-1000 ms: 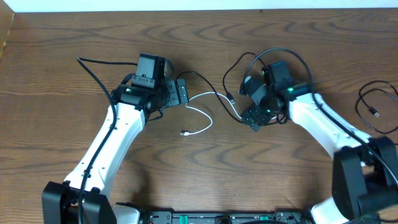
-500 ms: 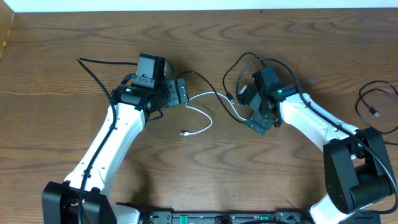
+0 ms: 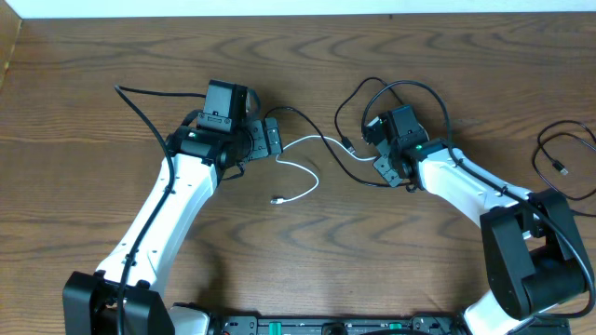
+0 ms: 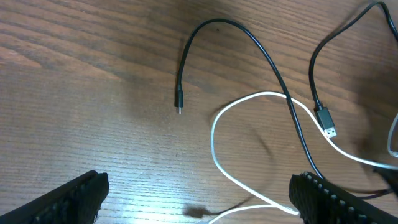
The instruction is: Untangle cables
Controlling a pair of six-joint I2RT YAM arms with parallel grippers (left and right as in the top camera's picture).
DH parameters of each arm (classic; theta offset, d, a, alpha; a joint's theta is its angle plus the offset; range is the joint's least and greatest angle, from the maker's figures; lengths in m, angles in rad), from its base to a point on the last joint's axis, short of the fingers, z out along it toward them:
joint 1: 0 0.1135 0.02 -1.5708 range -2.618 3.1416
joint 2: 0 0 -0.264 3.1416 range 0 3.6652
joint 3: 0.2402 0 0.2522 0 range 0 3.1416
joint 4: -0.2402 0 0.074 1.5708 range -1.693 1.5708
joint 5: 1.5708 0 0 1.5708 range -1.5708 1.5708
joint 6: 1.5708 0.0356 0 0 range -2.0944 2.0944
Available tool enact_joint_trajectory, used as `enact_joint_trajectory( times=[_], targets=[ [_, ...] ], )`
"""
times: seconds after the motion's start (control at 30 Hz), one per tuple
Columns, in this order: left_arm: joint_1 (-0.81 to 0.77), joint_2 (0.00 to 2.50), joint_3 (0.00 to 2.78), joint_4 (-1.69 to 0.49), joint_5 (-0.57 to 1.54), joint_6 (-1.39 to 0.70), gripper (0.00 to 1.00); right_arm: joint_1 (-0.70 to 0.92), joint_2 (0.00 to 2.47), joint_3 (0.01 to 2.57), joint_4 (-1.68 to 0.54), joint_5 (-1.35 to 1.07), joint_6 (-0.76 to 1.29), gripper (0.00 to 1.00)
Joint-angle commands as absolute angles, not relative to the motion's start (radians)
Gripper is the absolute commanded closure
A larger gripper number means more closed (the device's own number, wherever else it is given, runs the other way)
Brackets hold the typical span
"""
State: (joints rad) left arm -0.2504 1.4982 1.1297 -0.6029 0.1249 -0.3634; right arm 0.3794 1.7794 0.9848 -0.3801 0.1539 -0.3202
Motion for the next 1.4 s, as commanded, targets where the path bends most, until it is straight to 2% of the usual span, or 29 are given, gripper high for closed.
enact_joint_trajectory(
  times=[0.0,0.13,0.27,0.43,0.6,0.73,0.9,1.0,1.23,1.37],
  targets=[
    [-0.245,1.496,1.131,-0.606,0.119,-0.369,0.02,0.383,1.780,0.979,-0.362,0.095,-0.243,0.99],
    [-0.245,1.496,1.131,-0.606,0.119,-0.369,0.02,0.365,1.738,1.021,-0.348,0.134,-0.064,0.99],
    [-0.245,1.496,1.131,-0.606,0.118,-0.369,0.02,0.314,1.624,1.088,-0.346,0.154,-0.040,0.99],
    [-0.245,1.496,1.131,-0.605,0.118,-0.369,0.02,0.175,1.359,1.183,-0.242,0.033,0.039,0.99],
    [-0.245,1.496,1.131,-0.605,0.118,-0.369,0.02,0.049,1.193,1.185,-0.120,-0.044,0.134,0.99],
    [-0.245,1.496,1.131,-0.605,0.118,-0.369,0.02,-0.068,1.118,1.185,-0.098,-0.010,0.191,0.99],
    [-0.245,1.496,1.131,-0.605,0.118,-0.369,0.02,-0.178,1.113,1.185,-0.091,0.015,0.423,0.99],
    [-0.245,1.496,1.131,-0.605,0.118,-0.369,0.02,-0.212,1.119,1.185,-0.007,-0.103,0.558,0.99],
    [-0.245,1.496,1.131,-0.605,0.118,-0.369,0.02,-0.227,1.169,1.185,0.443,-0.562,0.643,0.99],
    [-0.245,1.496,1.131,-0.605,0.118,-0.369,0.02,-0.222,1.198,1.185,0.480,-0.635,0.778,0.99]
  ],
)
